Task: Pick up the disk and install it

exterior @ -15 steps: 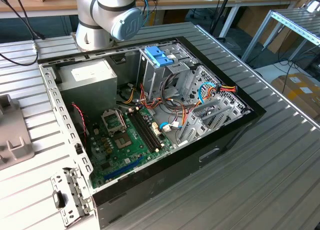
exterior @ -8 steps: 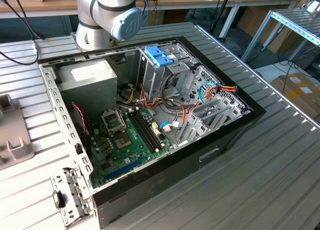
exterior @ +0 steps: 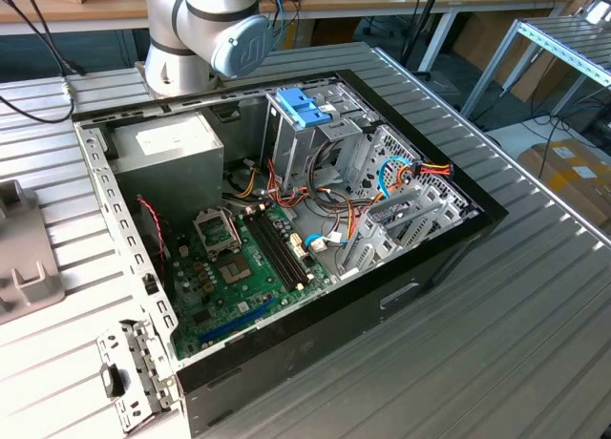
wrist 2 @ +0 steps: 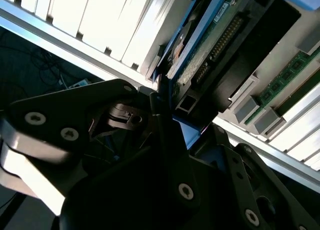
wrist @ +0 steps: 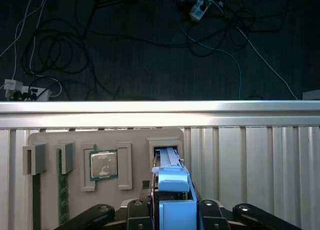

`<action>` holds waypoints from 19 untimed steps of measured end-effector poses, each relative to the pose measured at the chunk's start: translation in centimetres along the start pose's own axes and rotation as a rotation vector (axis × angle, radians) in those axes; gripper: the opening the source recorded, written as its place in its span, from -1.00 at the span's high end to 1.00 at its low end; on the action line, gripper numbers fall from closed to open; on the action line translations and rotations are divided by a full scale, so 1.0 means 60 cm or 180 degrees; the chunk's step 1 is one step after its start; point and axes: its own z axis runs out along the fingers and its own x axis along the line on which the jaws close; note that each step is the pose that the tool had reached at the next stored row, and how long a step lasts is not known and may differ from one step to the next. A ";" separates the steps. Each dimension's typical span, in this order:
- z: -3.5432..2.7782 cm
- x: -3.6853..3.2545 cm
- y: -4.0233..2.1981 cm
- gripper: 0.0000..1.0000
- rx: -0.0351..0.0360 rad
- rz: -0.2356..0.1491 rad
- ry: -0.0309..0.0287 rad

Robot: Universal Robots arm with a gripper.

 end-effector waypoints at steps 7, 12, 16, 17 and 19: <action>-0.008 0.000 0.000 0.25 0.0001 0.0000 0.0000; -0.012 0.000 0.001 0.25 0.0001 0.0000 0.0000; -0.018 -0.001 0.001 0.25 0.0000 0.0000 0.0000; -0.020 -0.001 0.001 0.25 0.0001 0.0000 0.0000; -0.022 -0.001 0.001 0.25 0.0001 0.0000 0.0000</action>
